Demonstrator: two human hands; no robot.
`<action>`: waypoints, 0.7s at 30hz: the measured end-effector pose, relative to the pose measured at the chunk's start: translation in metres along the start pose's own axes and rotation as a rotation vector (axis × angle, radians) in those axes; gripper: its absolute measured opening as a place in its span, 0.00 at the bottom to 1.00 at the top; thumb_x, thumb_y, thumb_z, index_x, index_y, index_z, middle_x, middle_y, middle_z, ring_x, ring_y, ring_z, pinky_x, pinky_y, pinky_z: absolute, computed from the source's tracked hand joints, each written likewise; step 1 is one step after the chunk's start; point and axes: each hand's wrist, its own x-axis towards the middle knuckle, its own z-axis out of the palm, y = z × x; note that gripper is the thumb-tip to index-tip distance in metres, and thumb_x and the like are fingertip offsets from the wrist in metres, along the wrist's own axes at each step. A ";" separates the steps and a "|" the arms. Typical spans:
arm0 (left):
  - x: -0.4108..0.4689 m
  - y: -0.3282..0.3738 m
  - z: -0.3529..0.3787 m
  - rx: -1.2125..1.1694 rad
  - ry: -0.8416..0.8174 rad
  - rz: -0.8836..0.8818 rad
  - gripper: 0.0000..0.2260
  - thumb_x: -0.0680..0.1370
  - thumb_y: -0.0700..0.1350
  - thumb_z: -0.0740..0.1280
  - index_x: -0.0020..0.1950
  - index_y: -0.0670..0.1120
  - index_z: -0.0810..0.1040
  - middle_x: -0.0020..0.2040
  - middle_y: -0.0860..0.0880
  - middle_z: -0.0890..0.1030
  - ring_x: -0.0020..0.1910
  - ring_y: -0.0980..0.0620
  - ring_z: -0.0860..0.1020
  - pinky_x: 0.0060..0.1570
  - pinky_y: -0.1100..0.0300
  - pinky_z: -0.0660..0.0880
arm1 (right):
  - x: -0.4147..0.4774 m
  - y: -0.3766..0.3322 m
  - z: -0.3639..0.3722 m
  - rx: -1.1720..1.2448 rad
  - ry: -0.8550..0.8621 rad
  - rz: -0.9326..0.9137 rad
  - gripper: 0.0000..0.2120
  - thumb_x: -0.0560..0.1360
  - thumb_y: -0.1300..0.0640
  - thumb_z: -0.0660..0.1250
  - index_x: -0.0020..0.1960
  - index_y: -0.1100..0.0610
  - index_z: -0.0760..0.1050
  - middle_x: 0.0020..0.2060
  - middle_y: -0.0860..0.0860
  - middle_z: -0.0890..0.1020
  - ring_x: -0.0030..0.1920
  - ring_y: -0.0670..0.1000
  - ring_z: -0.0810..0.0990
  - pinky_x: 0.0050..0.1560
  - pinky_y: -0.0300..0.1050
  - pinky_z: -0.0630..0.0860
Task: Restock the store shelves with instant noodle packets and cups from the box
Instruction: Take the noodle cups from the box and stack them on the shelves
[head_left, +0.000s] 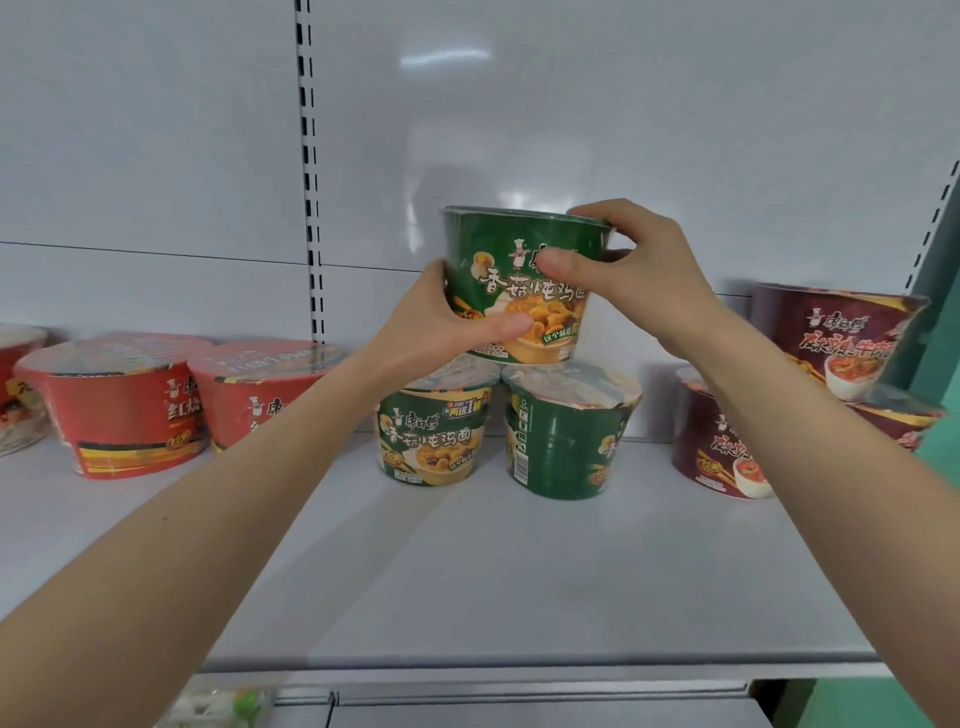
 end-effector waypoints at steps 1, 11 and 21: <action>0.000 0.000 0.001 -0.020 0.014 0.000 0.31 0.66 0.52 0.75 0.64 0.47 0.68 0.52 0.57 0.78 0.49 0.63 0.76 0.42 0.71 0.73 | -0.001 0.001 -0.003 0.022 -0.030 0.022 0.22 0.69 0.50 0.71 0.61 0.52 0.72 0.53 0.44 0.76 0.45 0.40 0.78 0.43 0.27 0.76; 0.003 -0.007 0.002 0.012 0.151 -0.013 0.28 0.67 0.53 0.74 0.62 0.46 0.69 0.48 0.58 0.76 0.45 0.64 0.74 0.40 0.71 0.69 | -0.037 0.068 -0.036 -0.413 -0.537 0.245 0.25 0.65 0.52 0.65 0.62 0.45 0.72 0.66 0.45 0.71 0.68 0.46 0.66 0.67 0.40 0.60; 0.004 -0.009 0.005 0.029 0.165 -0.005 0.30 0.67 0.53 0.74 0.64 0.46 0.67 0.50 0.57 0.76 0.45 0.65 0.74 0.39 0.71 0.69 | -0.042 0.073 -0.023 -0.737 -0.597 0.094 0.22 0.72 0.47 0.68 0.64 0.50 0.73 0.58 0.51 0.77 0.59 0.51 0.74 0.55 0.39 0.67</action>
